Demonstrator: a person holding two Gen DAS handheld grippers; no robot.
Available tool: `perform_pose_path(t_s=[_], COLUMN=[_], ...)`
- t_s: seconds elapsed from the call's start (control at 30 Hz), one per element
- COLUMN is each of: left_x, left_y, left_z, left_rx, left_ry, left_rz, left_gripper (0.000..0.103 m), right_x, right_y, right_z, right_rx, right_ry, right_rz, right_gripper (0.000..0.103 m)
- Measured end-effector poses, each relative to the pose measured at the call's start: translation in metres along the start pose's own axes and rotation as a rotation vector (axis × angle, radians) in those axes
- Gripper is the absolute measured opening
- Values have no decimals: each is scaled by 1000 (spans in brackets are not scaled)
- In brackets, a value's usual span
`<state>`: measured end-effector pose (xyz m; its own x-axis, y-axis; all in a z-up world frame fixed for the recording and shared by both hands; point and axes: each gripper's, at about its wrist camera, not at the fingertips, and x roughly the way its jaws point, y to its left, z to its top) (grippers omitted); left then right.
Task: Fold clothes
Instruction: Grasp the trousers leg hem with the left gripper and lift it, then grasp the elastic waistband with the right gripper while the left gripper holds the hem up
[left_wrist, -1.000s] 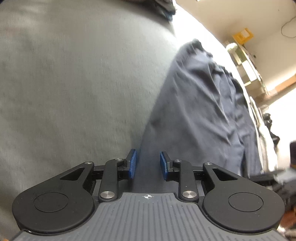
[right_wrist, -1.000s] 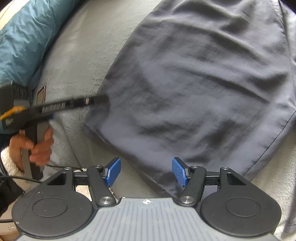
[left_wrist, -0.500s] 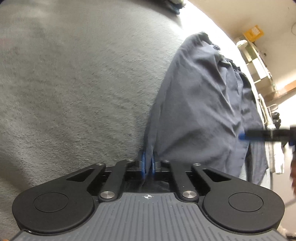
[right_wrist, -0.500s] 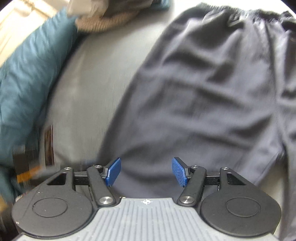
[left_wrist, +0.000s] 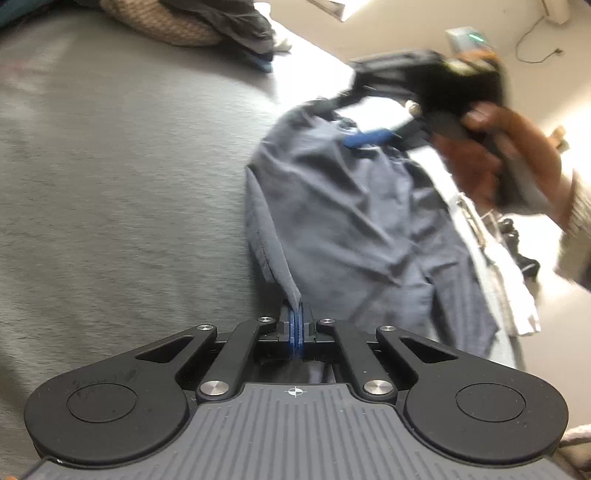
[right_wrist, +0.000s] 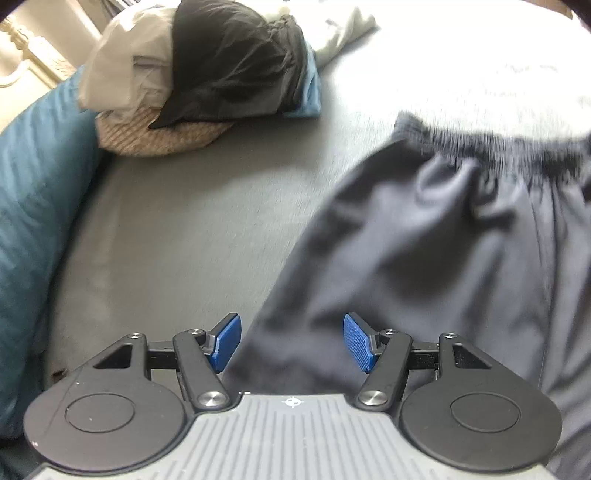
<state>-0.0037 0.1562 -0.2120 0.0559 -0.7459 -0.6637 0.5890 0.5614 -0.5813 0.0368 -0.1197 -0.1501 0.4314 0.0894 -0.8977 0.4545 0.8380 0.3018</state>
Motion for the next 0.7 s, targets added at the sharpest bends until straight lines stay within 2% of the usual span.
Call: perform_pose_path(t_s=[0.33, 0.6, 0.7], left_x=[-2, -9, -9], left_y=[-14, -24, -29], left_z=[6, 7, 9], left_rx=[-5, 42, 52], left_ry=[-26, -34, -30], left_rz=[-112, -201, -227], left_gripper=[0, 0, 0], right_x=[57, 89, 89], right_y=[17, 13, 11], right_z=[51, 55, 53], right_rx=[-36, -40, -89], right_ry=[36, 96, 87], right_rz=[-195, -280, -314], right_gripper=[65, 65, 56])
